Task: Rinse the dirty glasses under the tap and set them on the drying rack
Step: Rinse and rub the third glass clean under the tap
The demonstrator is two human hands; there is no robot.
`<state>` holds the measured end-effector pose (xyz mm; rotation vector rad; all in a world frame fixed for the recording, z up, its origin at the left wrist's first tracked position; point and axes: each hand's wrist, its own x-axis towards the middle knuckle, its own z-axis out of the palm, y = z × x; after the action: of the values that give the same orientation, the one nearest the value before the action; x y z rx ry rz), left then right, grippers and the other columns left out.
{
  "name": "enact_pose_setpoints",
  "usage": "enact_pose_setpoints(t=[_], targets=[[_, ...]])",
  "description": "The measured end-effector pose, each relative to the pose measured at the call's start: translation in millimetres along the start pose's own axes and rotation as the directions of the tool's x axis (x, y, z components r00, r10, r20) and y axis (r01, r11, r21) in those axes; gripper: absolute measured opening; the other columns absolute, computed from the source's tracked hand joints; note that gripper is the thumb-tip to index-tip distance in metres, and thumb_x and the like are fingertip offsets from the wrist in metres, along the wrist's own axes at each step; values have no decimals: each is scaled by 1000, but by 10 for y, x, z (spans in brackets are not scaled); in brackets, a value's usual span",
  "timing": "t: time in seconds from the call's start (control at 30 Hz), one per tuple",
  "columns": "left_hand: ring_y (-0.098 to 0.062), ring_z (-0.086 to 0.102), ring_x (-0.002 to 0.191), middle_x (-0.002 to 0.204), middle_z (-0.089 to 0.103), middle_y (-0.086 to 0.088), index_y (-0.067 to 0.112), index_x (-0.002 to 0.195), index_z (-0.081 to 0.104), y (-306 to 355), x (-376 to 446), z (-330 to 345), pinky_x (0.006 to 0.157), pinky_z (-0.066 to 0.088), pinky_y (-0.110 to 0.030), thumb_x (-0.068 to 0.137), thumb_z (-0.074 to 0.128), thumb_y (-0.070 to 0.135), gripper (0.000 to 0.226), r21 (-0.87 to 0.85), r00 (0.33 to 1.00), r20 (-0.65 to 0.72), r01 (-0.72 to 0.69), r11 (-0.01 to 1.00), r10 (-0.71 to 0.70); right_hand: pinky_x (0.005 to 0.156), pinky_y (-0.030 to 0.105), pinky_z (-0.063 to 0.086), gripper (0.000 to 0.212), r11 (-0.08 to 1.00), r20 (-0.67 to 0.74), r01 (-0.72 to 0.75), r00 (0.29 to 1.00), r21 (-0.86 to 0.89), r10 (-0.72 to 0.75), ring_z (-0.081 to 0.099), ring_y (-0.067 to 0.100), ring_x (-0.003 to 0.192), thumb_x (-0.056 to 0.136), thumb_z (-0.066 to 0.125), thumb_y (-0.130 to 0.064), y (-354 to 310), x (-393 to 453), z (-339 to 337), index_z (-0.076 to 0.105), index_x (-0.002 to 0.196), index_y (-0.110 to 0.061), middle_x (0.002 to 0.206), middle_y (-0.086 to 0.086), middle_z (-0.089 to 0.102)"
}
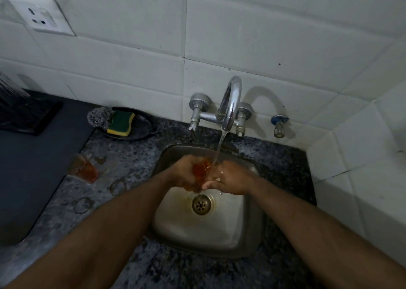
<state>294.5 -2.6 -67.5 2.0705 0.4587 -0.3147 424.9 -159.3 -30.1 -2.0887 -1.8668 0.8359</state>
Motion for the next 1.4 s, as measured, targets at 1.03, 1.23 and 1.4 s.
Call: enact_pose_setpoints(t=[1.03,1.23,1.4], targets=[[-9,72,80,91,72,8,29,111,68,-63,74,63,59,58,-26,63,90,6,57,-52,999,6,51,997,-51,73,31,54,49,997,-38,-8,999,76,11,67,1,74,97,52,-68,105,35,63,79,94,-27,84,-10,74],[-8,71,86,96,72,8,26,109,64,106,41,177,64,58,-18,63,92,1,59,-206,948,-312,-6,979,-60,57,9,39,41,943,-219,-121,956,311,195,59,-5,53,100,69,-39,22,99,12,59,60,-33,53,-25,60],[-10,68,85,100,71,6,24,119,64,25,16,262,66,54,-20,62,90,1,67,-193,987,-106,101,976,-123,67,22,52,20,939,-159,-141,967,314,198,68,-3,68,91,76,-47,94,13,26,76,76,-35,69,-16,71]])
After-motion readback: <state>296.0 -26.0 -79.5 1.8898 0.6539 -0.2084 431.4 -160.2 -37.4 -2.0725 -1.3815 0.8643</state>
